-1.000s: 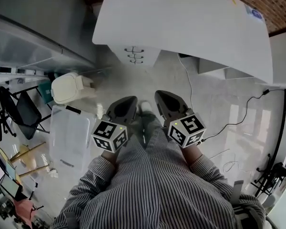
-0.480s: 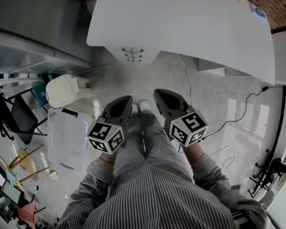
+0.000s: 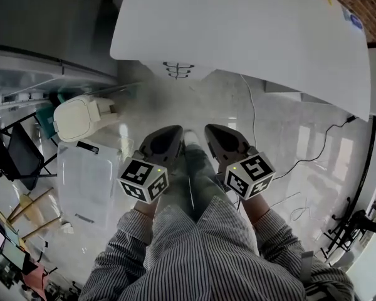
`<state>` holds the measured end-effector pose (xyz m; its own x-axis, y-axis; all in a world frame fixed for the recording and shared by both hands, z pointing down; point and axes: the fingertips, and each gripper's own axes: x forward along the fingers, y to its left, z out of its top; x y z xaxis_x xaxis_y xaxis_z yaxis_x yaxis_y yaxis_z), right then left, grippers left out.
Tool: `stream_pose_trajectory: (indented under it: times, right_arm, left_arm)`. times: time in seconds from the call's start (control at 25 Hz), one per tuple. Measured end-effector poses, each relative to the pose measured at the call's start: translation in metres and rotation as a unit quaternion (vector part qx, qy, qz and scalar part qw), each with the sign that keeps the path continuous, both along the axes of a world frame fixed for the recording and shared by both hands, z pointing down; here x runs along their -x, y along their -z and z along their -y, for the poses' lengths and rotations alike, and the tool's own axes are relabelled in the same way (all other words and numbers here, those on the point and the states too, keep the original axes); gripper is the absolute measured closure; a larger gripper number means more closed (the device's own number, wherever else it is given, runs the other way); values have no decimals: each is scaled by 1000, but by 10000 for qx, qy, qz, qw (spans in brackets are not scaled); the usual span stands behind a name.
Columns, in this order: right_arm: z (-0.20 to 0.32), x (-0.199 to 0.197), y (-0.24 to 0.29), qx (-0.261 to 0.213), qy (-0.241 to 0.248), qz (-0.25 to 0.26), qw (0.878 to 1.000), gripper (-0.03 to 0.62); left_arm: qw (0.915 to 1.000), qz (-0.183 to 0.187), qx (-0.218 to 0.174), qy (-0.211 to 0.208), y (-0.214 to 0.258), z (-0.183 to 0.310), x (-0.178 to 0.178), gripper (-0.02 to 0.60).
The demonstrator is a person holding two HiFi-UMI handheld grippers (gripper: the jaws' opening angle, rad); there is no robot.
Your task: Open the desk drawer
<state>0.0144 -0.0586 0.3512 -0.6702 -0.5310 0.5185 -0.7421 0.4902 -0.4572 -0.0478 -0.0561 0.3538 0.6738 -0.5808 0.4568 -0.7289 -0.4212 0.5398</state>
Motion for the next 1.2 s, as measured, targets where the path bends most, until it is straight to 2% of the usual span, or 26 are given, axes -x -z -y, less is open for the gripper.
stream_pose_trajectory:
  times: [0.16, 0.36, 0.48, 0.56, 0.72, 1.04, 1.2]
  right_arm:
    - [5, 6, -27, 261, -57, 156, 9995, 577]
    - [14, 16, -55, 480, -68, 294, 9984, 577]
    - [21, 19, -74, 605, -129, 381, 9974, 577]
    - [22, 20, -86, 632, -87, 413, 9971, 577]
    - [24, 24, -106, 568, 74, 329, 9978, 577]
    - [37, 25, -142, 916, -397, 714, 9924, 577]
    - [43, 35, -158, 782, -265, 712, 9940, 577]
  left_arm:
    - [9999, 10, 111, -74, -23, 6, 3, 569]
    - [9985, -236, 443, 201, -53, 11, 12, 569]
    - [9957, -530, 631, 430, -71, 15, 14, 569]
    - [9956, -616, 578, 395, -81, 19, 12, 569]
    - [9981, -477, 347, 187, -99, 29, 11, 569]
    - [9901, -1028, 676, 676, -131, 47, 20, 569]
    - [9927, -856, 493, 696, -144, 58, 22, 569]
